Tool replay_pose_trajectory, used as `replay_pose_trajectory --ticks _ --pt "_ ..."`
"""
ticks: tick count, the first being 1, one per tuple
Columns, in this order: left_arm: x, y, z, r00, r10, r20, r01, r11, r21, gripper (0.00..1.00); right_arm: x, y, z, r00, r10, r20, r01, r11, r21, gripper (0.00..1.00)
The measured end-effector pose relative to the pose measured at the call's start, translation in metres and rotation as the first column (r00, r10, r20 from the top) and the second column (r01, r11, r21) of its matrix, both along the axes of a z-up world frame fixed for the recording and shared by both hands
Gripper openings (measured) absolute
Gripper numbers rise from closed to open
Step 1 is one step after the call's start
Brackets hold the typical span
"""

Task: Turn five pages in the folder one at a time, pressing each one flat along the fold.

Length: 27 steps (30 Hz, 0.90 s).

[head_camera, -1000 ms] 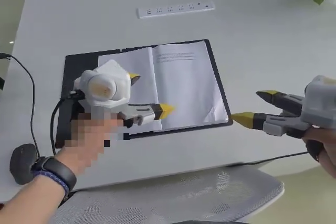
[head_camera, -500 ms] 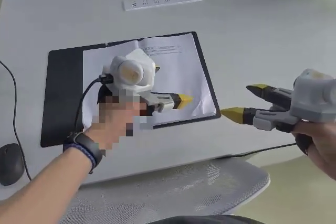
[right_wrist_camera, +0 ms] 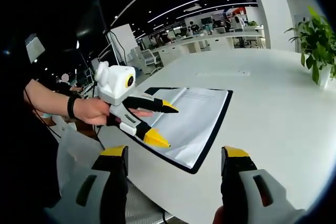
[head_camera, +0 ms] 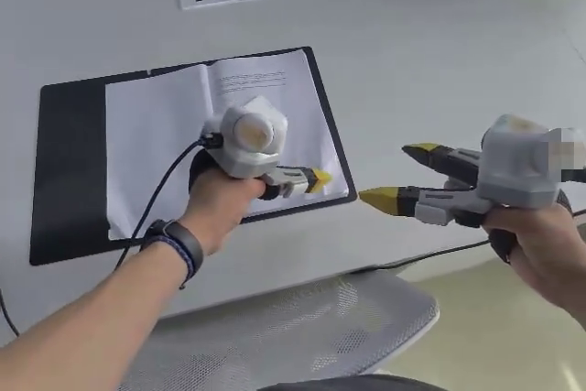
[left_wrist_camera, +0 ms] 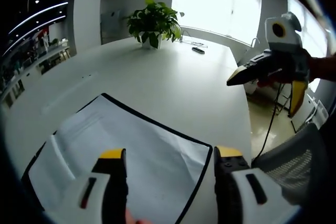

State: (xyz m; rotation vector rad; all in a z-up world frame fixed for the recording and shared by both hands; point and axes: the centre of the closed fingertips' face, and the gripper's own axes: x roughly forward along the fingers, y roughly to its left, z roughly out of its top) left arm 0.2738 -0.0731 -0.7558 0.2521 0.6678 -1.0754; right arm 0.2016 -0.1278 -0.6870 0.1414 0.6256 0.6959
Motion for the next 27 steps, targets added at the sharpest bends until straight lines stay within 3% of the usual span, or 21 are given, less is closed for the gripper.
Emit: replay_pose_trajectory --ticks 5,10,12,16,22,27 --pt "0.000 -0.004 -0.019 1.000 0.004 -0.011 -0.004 0.999 0.047 0.65 0.003 -0.003 0.001 1.000 -0.002 -0.003 0.002 1.000 0.003 0.71" --pt "-0.002 -0.009 -0.029 1.000 0.007 -0.010 -0.007 0.998 0.066 0.66 0.004 -0.003 0.002 1.000 0.001 -0.003 -0.001 1.000 0.004 0.70" --pt "-0.002 -0.010 -0.041 1.000 0.018 -0.020 -0.017 0.997 0.075 0.67 0.003 -0.003 0.000 1.000 0.003 -0.009 -0.003 1.000 0.003 0.70" --pt "0.001 -0.008 -0.052 0.999 0.032 0.001 -0.032 0.992 0.123 0.66 0.000 -0.002 -0.003 1.000 0.009 -0.019 -0.009 1.000 0.008 0.69" --pt "0.005 -0.008 -0.055 0.998 0.040 0.043 -0.046 0.988 0.147 0.63 -0.001 -0.001 -0.006 1.000 0.012 -0.028 -0.012 1.000 0.011 0.68" --pt "0.007 -0.007 -0.054 0.998 0.040 0.046 -0.046 0.989 0.141 0.63 -0.001 -0.001 -0.007 0.999 0.016 -0.030 -0.016 1.000 0.017 0.67"
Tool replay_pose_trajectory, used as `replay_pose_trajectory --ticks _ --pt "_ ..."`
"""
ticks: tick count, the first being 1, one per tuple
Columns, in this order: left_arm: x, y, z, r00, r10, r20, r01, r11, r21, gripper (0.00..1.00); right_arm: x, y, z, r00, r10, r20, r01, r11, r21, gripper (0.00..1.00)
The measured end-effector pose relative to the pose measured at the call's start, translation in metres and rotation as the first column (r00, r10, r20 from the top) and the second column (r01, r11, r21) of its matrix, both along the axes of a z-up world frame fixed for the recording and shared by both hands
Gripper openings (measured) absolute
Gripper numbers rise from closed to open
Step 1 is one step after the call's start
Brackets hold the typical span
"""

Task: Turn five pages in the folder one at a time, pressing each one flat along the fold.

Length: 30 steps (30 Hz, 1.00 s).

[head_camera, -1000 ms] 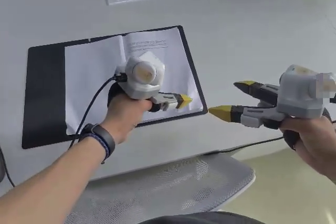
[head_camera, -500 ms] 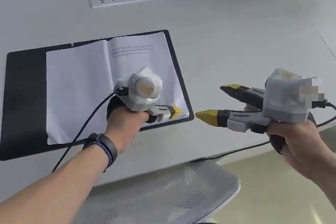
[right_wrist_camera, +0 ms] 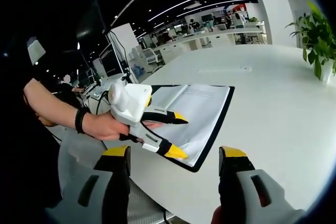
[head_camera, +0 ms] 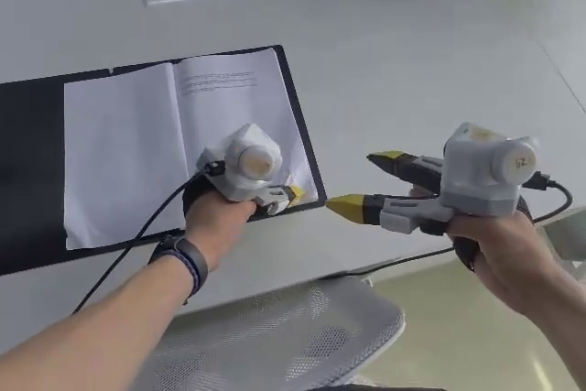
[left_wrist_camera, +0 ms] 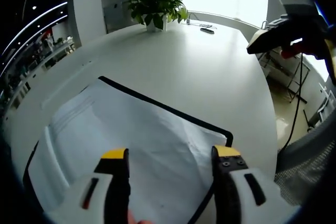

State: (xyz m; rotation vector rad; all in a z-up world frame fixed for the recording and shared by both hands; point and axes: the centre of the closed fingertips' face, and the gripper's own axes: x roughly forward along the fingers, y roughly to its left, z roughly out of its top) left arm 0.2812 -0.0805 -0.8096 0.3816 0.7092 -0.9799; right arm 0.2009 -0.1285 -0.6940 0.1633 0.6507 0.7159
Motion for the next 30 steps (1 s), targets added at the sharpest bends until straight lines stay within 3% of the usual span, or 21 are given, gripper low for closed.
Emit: replay_pose_trajectory --ticks 15,30 --pt "0.007 0.004 0.001 1.000 0.011 -0.011 -0.011 1.000 -0.023 0.55 0.011 0.004 -0.012 1.000 0.006 -0.019 -0.005 0.999 0.034 0.65" --pt "0.001 0.003 0.009 1.000 0.009 -0.015 -0.010 1.000 -0.025 0.53 0.055 0.023 -0.029 0.998 0.010 -0.055 -0.004 0.993 0.115 0.62"
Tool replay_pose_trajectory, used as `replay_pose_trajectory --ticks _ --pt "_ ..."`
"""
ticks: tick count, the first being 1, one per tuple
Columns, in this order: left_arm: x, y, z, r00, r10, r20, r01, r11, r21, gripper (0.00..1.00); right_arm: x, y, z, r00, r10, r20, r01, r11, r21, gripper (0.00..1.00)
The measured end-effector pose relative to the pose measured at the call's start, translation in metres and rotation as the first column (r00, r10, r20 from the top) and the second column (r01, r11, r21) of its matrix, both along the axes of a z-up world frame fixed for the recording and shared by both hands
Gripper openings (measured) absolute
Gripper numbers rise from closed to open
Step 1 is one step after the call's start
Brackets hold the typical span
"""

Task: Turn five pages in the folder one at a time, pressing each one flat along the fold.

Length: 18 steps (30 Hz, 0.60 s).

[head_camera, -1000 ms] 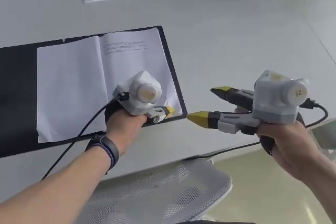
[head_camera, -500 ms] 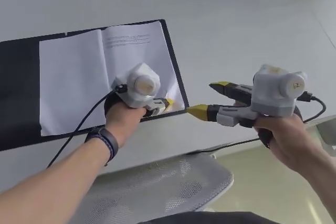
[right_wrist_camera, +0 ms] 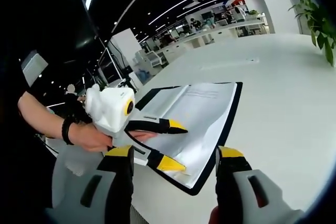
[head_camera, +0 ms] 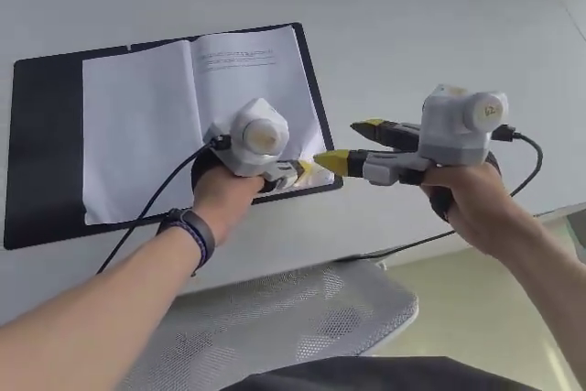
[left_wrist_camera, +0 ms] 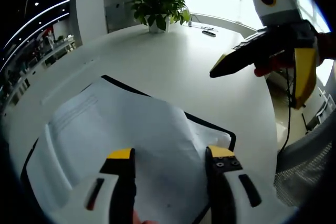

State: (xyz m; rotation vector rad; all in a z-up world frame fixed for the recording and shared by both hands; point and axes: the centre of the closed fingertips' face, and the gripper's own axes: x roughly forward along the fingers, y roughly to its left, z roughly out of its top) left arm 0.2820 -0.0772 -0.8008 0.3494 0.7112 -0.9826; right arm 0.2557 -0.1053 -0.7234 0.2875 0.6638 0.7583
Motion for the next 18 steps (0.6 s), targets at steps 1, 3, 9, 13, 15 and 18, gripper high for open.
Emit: replay_pose_trajectory --ticks 1,3,9,13,15,18 --pt "0.000 0.000 0.000 1.000 -0.002 0.000 0.002 1.000 0.000 0.53 0.003 0.001 0.000 1.000 -0.005 -0.003 0.005 1.000 0.013 0.61" --pt "0.000 0.000 0.000 1.000 -0.003 0.000 0.003 1.000 -0.001 0.53 0.008 0.002 -0.001 1.000 -0.013 -0.011 0.013 1.000 0.029 0.60" --pt "-0.001 0.001 0.000 1.000 -0.002 -0.001 0.002 1.000 0.000 0.53 0.018 0.007 -0.011 0.998 -0.025 -0.051 0.028 0.997 0.070 0.57" --pt "-0.001 0.001 0.000 1.000 -0.001 -0.001 0.001 1.000 0.000 0.53 0.024 0.009 -0.019 0.997 -0.032 -0.074 0.038 0.996 0.083 0.55" --pt "-0.001 0.001 0.000 1.000 -0.001 -0.001 0.001 1.000 0.000 0.53 0.027 0.011 -0.024 0.996 -0.030 -0.089 0.038 0.996 0.085 0.54" --pt "0.000 0.001 -0.001 1.000 -0.002 -0.001 0.002 1.000 0.000 0.53 0.032 0.015 -0.030 0.994 -0.020 -0.105 0.030 0.995 0.091 0.52"
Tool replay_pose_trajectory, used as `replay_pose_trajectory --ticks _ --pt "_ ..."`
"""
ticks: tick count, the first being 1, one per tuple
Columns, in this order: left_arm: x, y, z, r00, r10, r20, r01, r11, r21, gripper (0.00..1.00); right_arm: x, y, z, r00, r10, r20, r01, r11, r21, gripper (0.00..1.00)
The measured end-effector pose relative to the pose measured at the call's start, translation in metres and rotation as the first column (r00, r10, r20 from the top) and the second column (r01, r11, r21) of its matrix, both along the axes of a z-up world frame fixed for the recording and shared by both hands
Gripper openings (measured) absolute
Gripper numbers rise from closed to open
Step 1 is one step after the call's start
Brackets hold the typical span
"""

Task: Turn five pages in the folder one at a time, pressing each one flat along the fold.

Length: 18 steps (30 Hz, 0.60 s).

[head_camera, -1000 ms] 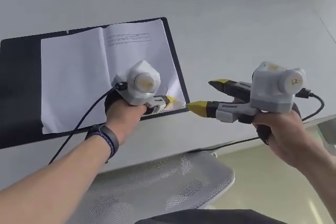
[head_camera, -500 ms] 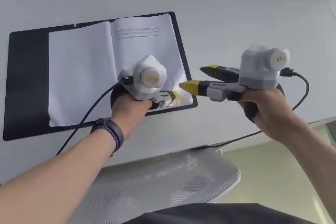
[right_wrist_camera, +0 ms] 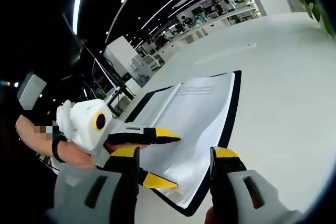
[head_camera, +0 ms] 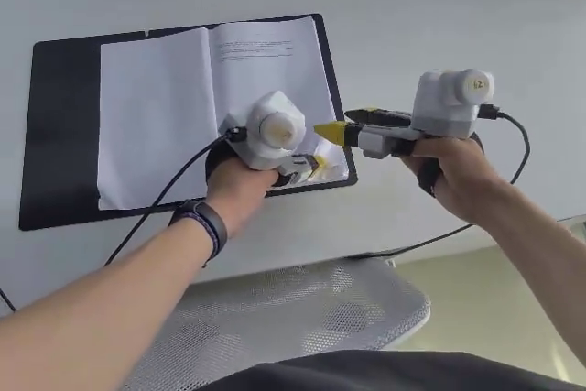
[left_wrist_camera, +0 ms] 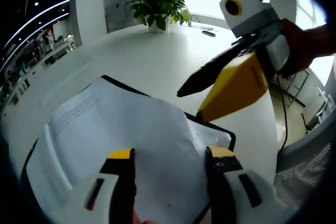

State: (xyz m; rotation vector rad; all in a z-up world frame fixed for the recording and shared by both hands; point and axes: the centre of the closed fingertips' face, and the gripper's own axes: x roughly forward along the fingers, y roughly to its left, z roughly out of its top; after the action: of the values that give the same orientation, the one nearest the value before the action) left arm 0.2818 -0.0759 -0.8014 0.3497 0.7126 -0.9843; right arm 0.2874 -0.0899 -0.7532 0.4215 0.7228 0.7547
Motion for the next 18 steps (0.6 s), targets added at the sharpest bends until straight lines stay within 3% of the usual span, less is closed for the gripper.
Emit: replay_pose_trajectory --ticks 10,18 --pt "0.001 0.000 0.000 1.000 0.000 -0.002 0.000 1.000 0.003 0.53 0.007 0.011 -0.016 0.998 0.001 -0.056 0.001 0.999 0.036 0.42" --pt "0.005 -0.001 -0.003 1.000 0.000 -0.004 0.000 1.000 0.004 0.53 0.010 0.013 -0.017 0.997 -0.024 -0.070 0.029 0.997 0.076 0.28"
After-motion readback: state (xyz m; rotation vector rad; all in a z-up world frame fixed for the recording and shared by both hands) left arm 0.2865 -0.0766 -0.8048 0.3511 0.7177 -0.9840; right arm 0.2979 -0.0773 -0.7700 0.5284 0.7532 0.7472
